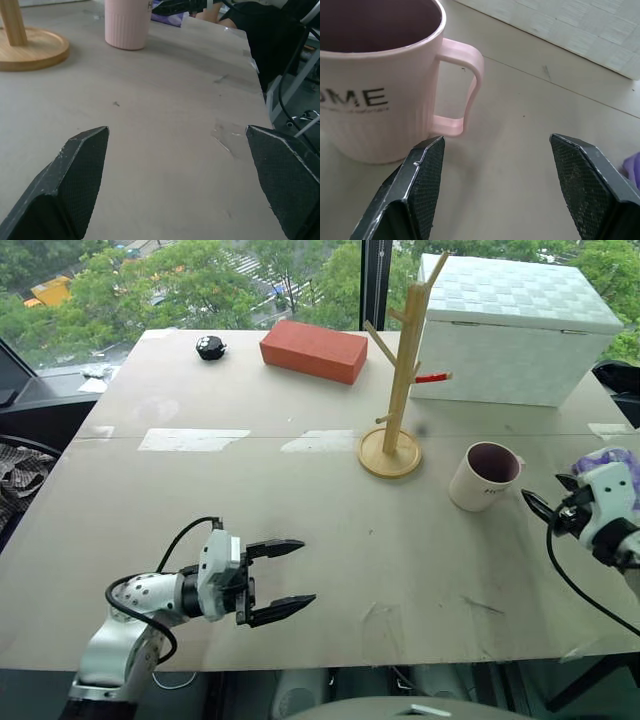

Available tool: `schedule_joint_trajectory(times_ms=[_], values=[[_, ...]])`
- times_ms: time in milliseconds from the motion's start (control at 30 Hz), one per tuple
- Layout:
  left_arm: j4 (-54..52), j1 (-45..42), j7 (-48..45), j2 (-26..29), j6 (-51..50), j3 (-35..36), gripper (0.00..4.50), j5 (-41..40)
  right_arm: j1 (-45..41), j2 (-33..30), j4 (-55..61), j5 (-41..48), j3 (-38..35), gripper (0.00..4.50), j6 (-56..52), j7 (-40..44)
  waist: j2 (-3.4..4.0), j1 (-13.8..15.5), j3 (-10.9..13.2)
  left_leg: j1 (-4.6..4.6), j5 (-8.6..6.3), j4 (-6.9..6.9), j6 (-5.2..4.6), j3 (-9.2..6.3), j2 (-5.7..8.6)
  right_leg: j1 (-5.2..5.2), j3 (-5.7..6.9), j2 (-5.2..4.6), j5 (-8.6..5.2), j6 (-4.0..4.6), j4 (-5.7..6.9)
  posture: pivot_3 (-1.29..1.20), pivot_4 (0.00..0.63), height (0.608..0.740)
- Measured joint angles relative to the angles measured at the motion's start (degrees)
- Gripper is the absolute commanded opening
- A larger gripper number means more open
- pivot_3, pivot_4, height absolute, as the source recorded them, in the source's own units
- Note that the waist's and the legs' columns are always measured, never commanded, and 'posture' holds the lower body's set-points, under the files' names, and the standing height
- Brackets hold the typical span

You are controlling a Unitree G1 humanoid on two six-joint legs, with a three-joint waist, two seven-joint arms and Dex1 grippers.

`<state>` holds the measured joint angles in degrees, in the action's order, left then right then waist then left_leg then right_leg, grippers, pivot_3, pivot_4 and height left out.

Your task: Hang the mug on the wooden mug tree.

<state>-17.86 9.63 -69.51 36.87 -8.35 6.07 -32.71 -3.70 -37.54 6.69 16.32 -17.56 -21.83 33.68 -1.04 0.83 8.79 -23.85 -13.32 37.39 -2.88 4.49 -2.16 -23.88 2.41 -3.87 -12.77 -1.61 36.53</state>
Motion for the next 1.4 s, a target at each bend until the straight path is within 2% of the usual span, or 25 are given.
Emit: schedule_joint_trajectory(times_ms=[567,600,733,800,967,1133,1200,1300,1400], values=[[-13.35,-1.53,11.74,1.02,-10.23,0.22,4.50,-3.58,-15.66,0.40,-21.61,-2.39,7.06,3.33,7.75,7.45,-0.02,-0.20,0.00,0.15,0.01,0.05,-0.01,0.12,-0.03,0.03,-0.08,0.23,0.01,-0.02,0.15,0.00,0.150,0.740],[-13.65,-1.74,12.42,1.03,-10.71,0.17,4.50,-3.63,-17.14,0.89,-23.69,-2.66,7.88,2.80,8.48,7.77,-0.01,-0.30,0.00,0.14,0.01,0.05,-0.01,0.12,-0.03,0.02,-0.09,0.24,0.01,-0.02,0.16,0.00,0.150,0.740],[-14.81,-2.15,14.06,1.18,-12.23,0.17,4.50,-4.19,-19.80,2.69,-29.43,-3.86,10.08,1.19,11.20,8.94,-0.01,-0.26,0.00,0.13,0.01,0.05,-0.01,0.11,-0.03,0.02,-0.09,0.26,0.02,-0.01,0.17,0.00,0.150,0.740],[-15.31,-2.72,15.12,1.30,-13.06,0.17,4.50,-4.71,-20.66,3.40,-31.66,-4.31,10.58,0.07,12.76,9.72,0.00,-0.09,0.01,0.12,0.01,0.05,0.00,0.11,-0.03,0.02,-0.09,0.25,0.02,-0.02,0.17,0.00,0.150,0.740],[-15.89,-4.09,17.94,1.38,-14.78,0.21,4.50,-5.31,-21.31,2.84,-31.52,-4.28,10.48,0.07,14.19,11.19,-0.02,-0.07,0.01,0.13,0.01,0.07,0.00,0.12,-0.03,0.04,-0.12,0.25,0.02,-0.02,0.18,0.00,0.150,0.740],[-16.35,-5.55,21.53,-1.24,-14.42,0.67,4.50,-5.65,-21.59,-0.21,-25.10,-3.40,10.60,0.07,11.30,14.72,0.05,-0.25,0.05,0.14,0.01,0.07,0.00,0.15,-0.04,0.02,-0.16,0.25,0.04,-0.04,0.19,0.00,0.150,0.740],[-15.20,-5.67,22.50,-3.32,-11.79,0.89,4.50,-4.48,-24.13,-1.69,-21.99,-2.69,11.07,0.07,8.88,16.58,0.08,-0.62,0.07,0.16,0.01,0.07,0.00,0.17,-0.04,0.01,-0.18,0.26,0.06,-0.06,0.21,0.00,0.150,0.740],[-12.15,-5.91,22.44,-7.27,-4.91,2.37,4.50,-2.14,-32.53,-3.46,-18.18,-1.65,13.59,0.07,4.47,20.22,0.09,-1.33,0.07,0.17,0.01,0.07,0.00,0.14,-0.07,0.01,-0.13,0.29,0.04,-0.01,0.23,0.00,0.150,0.740],[-11.81,-5.36,20.77,-7.58,-2.64,2.80,4.50,-2.75,-39.44,-4.20,-17.94,-1.73,16.44,0.07,1.79,23.20,0.09,-1.40,0.07,0.14,0.01,0.06,0.00,0.12,-0.08,0.00,-0.09,0.27,0.04,-0.01,0.22,0.00,0.150,0.740]])
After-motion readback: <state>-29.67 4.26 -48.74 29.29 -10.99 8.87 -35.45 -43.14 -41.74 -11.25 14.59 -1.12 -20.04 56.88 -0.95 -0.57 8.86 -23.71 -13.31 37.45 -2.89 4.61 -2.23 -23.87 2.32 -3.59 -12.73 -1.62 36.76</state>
